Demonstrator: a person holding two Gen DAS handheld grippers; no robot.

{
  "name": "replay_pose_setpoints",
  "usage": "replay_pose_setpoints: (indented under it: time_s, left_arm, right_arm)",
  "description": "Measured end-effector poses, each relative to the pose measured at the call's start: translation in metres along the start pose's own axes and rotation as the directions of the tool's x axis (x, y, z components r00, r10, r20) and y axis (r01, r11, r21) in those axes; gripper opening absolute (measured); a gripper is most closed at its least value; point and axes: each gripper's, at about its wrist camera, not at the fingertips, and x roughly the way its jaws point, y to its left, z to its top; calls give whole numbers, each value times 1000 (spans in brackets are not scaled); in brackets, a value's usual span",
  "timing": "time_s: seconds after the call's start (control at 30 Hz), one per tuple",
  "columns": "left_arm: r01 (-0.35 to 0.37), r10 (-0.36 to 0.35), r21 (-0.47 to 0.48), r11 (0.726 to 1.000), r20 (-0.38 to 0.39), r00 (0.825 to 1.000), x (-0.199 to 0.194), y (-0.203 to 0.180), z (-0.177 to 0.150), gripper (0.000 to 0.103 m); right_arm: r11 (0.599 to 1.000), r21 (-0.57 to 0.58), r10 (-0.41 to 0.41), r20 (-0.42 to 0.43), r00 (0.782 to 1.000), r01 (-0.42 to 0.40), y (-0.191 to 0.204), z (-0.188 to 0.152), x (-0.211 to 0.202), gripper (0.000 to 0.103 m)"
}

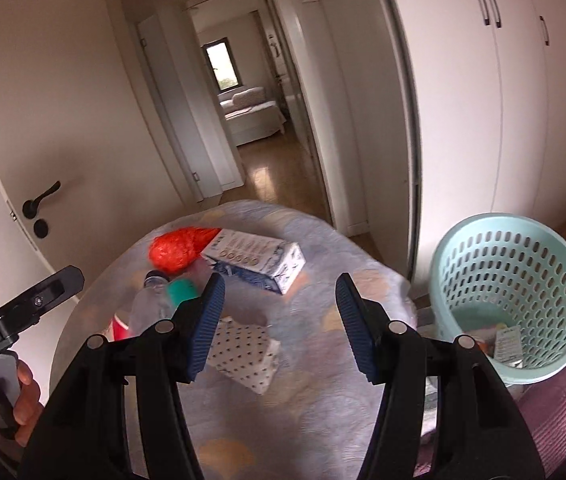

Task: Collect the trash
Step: 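Grasp the white-red paper cup with the left gripper while the right grasps the clear bottle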

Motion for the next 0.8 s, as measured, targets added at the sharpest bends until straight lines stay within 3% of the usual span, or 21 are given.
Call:
replay_pose_setpoints:
  time_s: [0.17,0.47,0.6,0.8]
  left_arm:
    - [-133,129,-62,989,-53,990,-5,75,-23,78]
    - [-10,-11,-102,995,-203,979,28,124,-51,78]
    - [-70,52,-73,995,-219,974,41,125,-50,83]
    - [-49,22,-111,993,-233,972,45,136,-57,89]
  right_arm:
    - [998,-46,43,-44,998,-45,38,-12,24,54]
    - [990,-72,110,-149,983,-122,78,-30,53,54]
    - [982,-87,147,-188,971,-166,97,-35,60,54]
    - [975,-133,142,-235,962,-177,121,-43,77,54]
